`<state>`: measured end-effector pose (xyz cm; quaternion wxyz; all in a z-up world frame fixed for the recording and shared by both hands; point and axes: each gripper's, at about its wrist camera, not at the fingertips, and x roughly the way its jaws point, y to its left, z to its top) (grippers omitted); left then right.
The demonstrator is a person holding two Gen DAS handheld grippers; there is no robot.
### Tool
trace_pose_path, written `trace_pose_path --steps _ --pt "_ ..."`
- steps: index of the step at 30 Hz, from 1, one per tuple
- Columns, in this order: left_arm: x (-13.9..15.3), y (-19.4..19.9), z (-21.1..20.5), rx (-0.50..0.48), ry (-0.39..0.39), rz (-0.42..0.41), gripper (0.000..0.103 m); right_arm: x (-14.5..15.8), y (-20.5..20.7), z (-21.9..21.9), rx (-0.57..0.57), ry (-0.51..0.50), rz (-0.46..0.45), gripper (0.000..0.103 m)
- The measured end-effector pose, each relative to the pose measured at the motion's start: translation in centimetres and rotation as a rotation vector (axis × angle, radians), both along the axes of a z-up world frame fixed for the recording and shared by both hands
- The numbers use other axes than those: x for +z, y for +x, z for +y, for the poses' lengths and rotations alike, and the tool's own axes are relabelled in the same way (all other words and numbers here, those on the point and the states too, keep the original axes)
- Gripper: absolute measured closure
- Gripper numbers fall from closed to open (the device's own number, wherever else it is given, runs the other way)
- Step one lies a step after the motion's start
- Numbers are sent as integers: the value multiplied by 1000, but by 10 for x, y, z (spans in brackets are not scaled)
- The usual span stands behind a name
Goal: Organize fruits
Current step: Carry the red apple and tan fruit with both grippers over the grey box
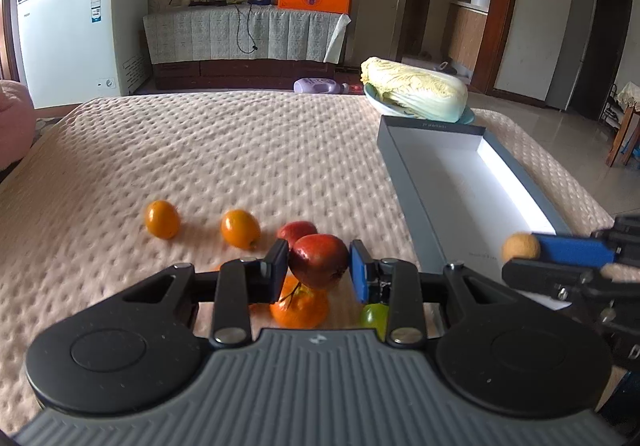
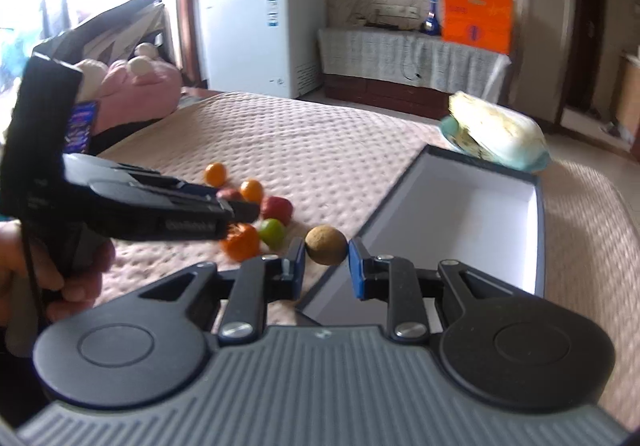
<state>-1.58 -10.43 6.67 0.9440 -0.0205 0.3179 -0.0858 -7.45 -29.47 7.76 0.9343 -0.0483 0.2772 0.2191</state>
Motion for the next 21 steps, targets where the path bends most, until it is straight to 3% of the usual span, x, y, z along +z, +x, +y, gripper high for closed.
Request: trace_pose_path --steps 5,21 --pt "0 10 -14 -21 24 -16 65 -4 3 -13 -38 4 15 77" --pt "3 26 -68 -118 -9 -54 65 -6 4 -34 -109 18 32 77"
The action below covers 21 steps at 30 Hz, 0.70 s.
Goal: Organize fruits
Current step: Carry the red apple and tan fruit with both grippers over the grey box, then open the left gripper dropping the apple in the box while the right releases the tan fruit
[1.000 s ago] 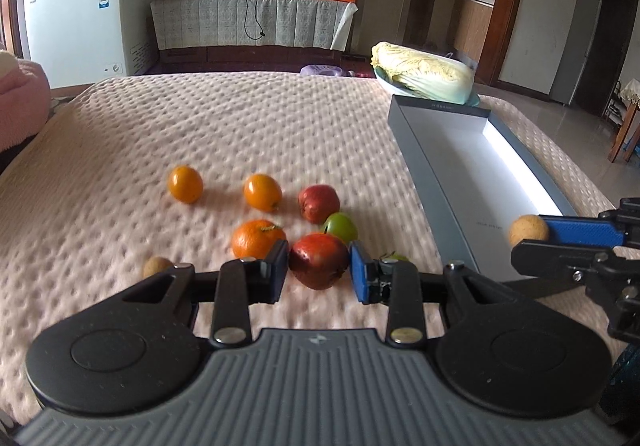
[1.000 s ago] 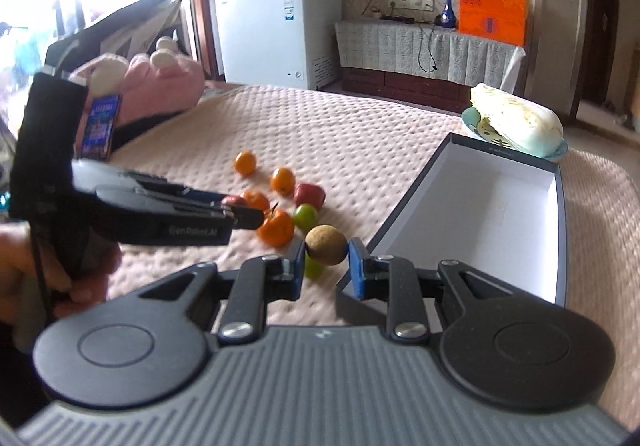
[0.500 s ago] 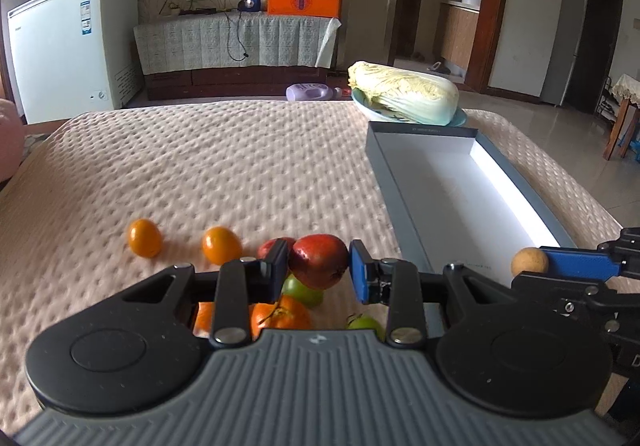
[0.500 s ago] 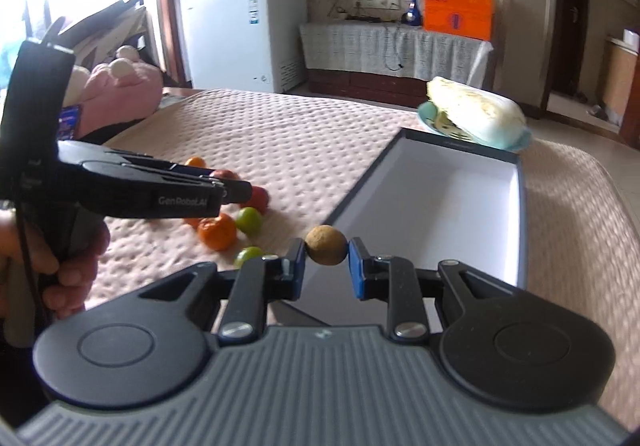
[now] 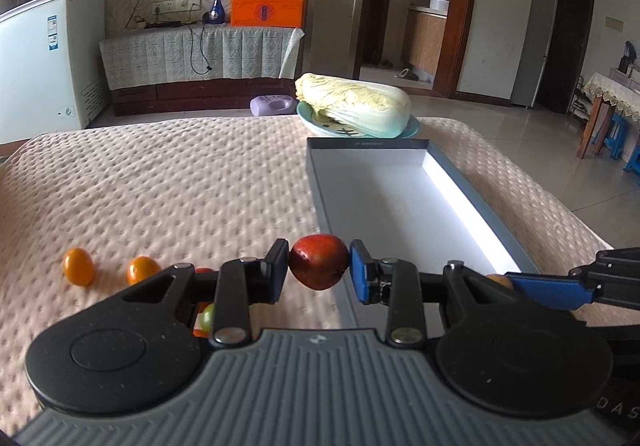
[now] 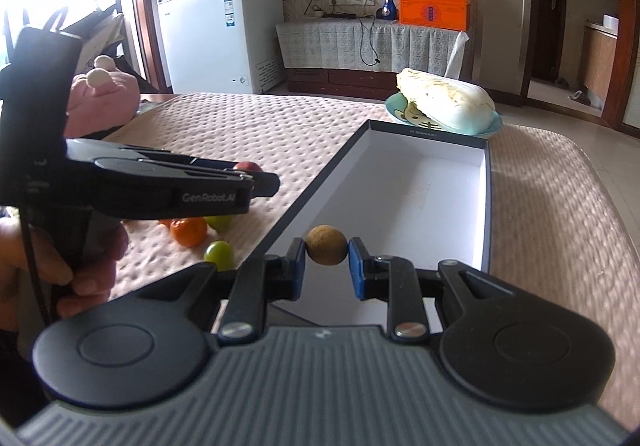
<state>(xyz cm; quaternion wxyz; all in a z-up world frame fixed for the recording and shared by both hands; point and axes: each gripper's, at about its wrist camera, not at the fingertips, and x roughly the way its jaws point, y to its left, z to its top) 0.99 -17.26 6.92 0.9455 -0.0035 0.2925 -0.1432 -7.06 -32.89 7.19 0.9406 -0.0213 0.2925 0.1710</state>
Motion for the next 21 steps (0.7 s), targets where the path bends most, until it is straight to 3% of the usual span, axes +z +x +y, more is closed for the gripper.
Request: trace_pose_path --steps 21 --pt "-8 28 -41 -65 -9 2 65 -3 6 -22 -67 15 17 77"
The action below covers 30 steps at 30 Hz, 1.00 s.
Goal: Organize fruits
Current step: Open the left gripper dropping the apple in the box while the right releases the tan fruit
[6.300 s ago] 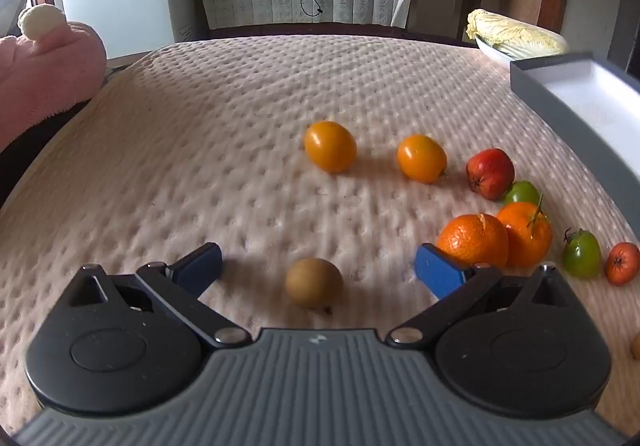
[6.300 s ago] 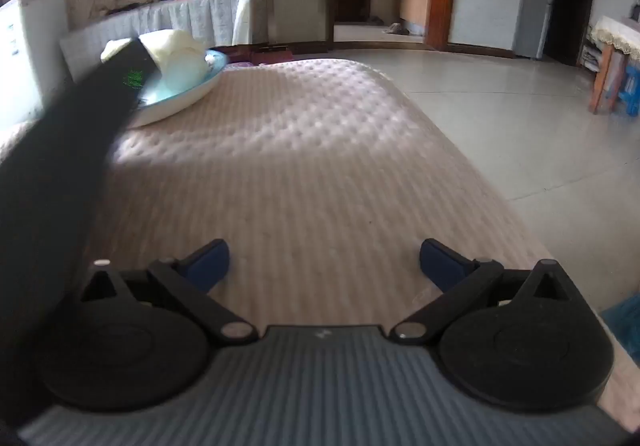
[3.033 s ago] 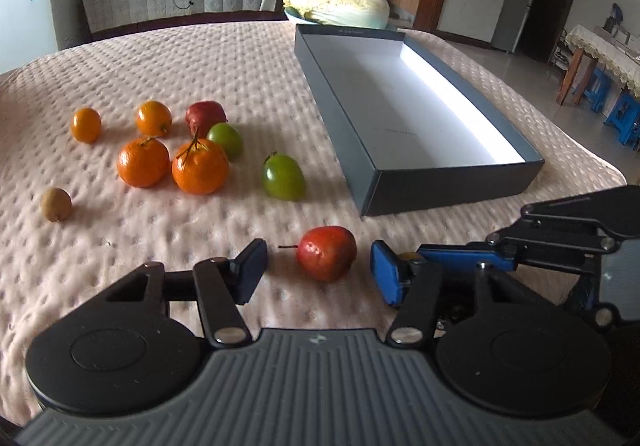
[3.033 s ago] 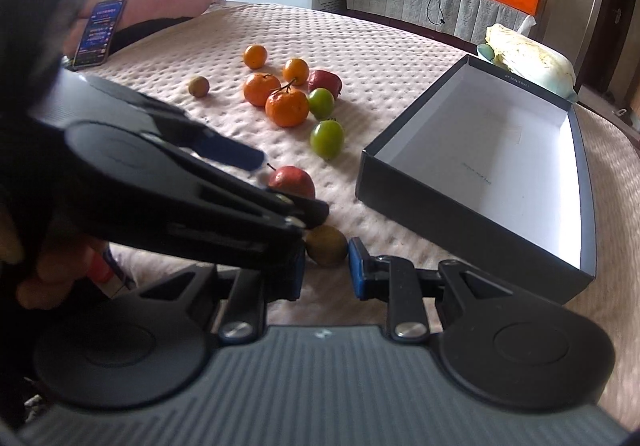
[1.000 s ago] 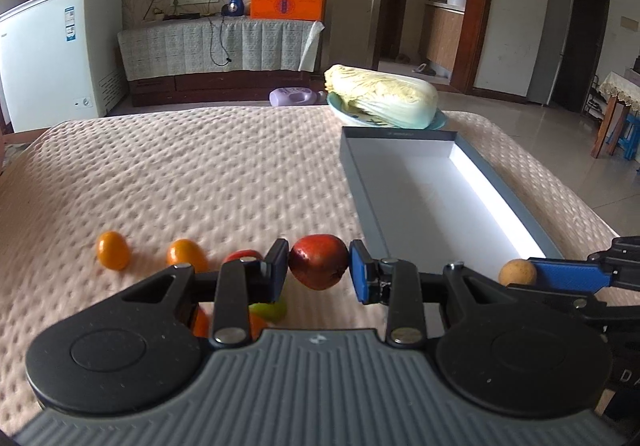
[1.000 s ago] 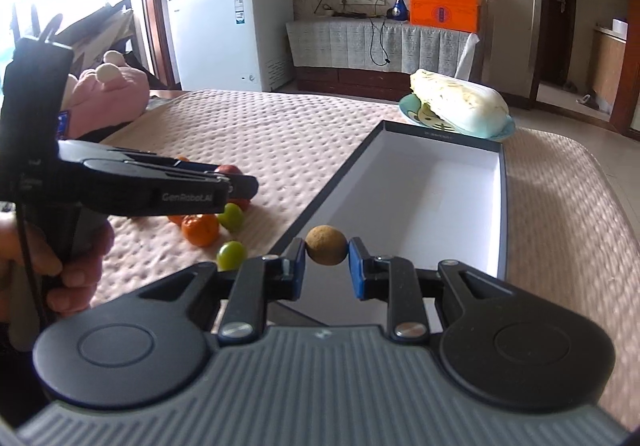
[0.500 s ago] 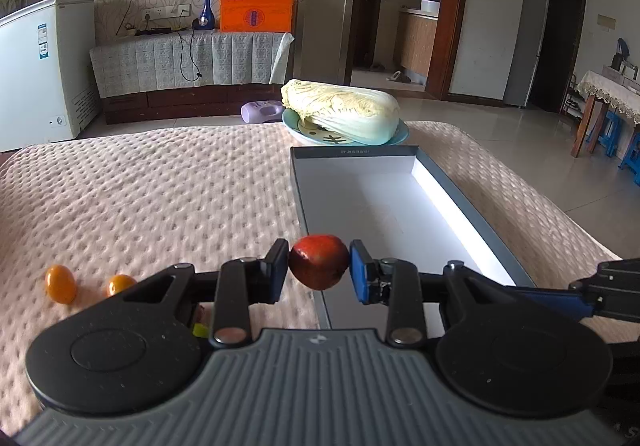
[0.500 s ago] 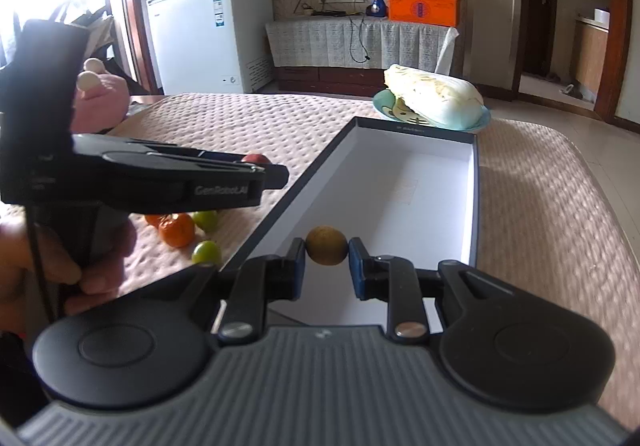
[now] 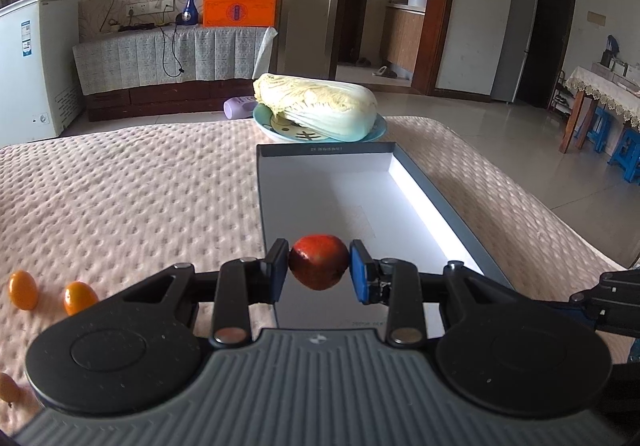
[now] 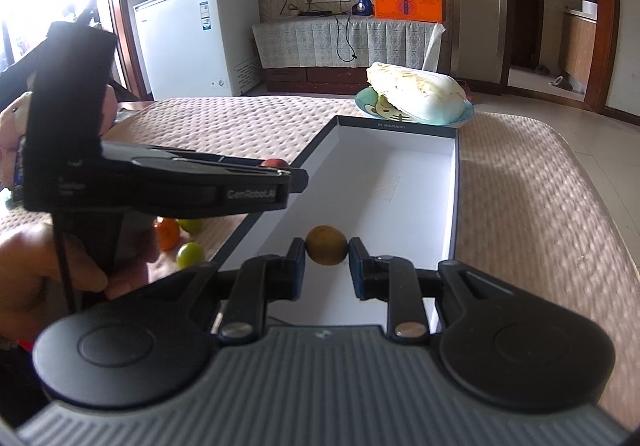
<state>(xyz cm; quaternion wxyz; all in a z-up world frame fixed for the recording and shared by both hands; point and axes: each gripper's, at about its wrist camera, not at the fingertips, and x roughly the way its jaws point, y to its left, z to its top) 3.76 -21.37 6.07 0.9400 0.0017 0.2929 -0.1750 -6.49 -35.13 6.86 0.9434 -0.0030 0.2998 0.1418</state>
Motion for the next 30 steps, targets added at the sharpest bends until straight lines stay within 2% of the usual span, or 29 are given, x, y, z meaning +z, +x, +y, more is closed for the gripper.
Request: trace_pose_path --steps 13,14,16,18,26,30 --pt "-10 30 -26 -23 -10 54 64 -6 0 -3 -2 -3 24 77" --pt "-10 30 -28 -18 -6 52 62 -6 0 -2 -2 -3 25 77" --pt "-10 30 -31 -20 1 48 42 -7 2 -2 -2 -1 28 77" --pt "-8 28 -33 -25 -5 31 32 -7 3 -2 -5 -2 29 77" --pt "4 16 -20 -15 -65 3 31 -7 10 -13 -64 16 16 77" --pt "10 8 -10 -1 -47 -17 31 -8 14 -19 -112 35 9 76"
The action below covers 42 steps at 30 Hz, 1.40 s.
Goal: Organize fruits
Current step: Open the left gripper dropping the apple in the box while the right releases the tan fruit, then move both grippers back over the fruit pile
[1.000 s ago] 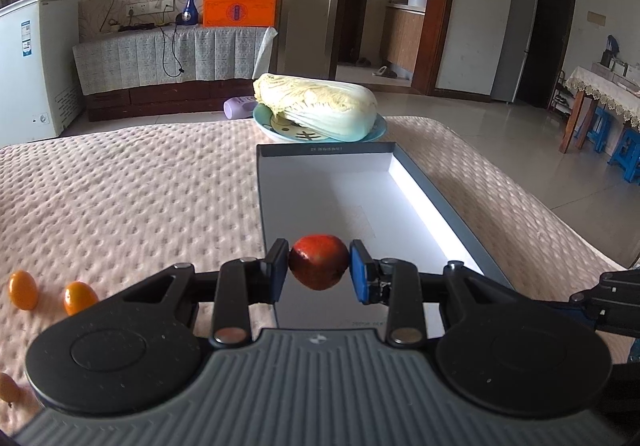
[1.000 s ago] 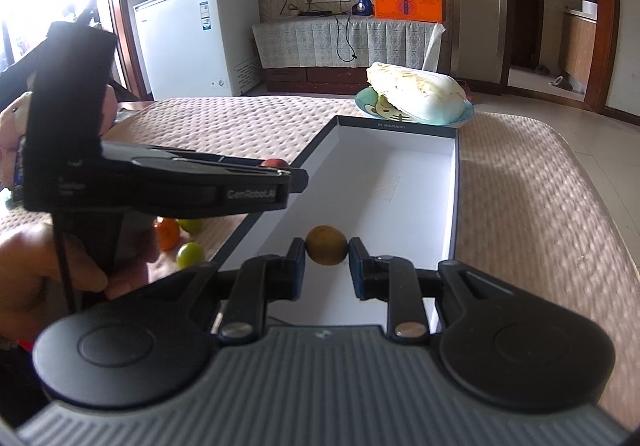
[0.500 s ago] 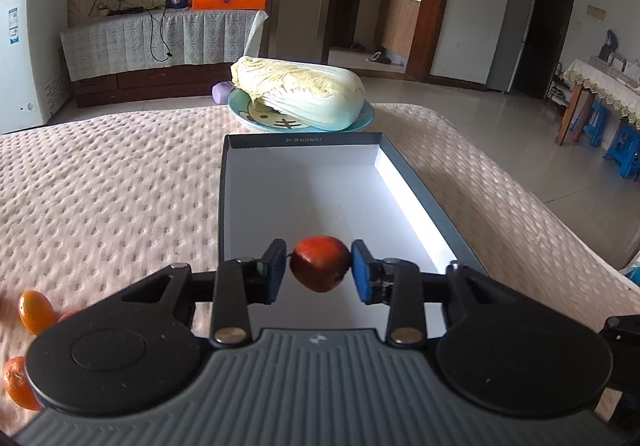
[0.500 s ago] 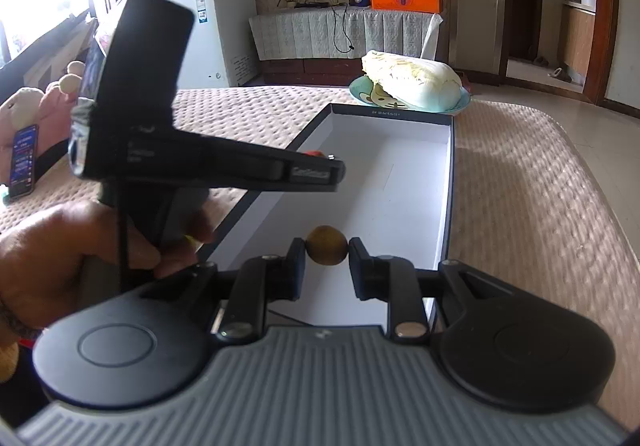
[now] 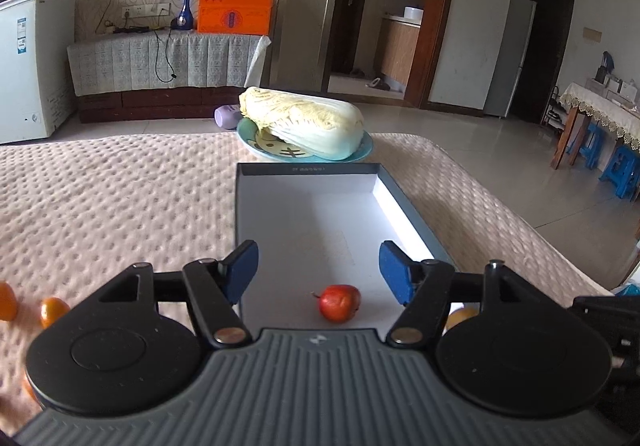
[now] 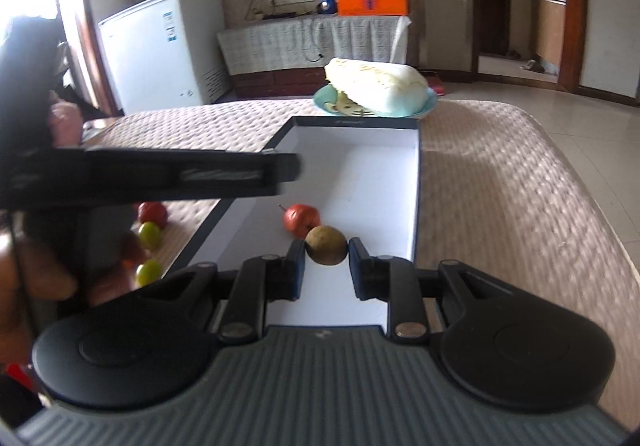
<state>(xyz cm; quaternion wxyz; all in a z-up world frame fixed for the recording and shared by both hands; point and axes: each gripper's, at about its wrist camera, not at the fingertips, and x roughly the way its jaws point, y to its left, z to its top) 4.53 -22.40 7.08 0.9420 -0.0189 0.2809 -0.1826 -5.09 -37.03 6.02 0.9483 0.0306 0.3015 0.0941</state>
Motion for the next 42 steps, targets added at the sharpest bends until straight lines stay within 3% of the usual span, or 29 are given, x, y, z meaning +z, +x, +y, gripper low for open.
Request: trace_pose_path --steps 25,27,29,42 --pt "5 -33 83 59 71 -7 29 -10 31 23 -104 -2 17 75" --pt "5 -34 86 60 69 -6 28 -11 32 25 -109 -8 16 58" --pt "5 -34 88 61 71 -4 28 -11 31 28 -124 -29 6 52" --pt "1 -41 102 95 94 -4 28 -2 23 35 -111 -6 -41 52"
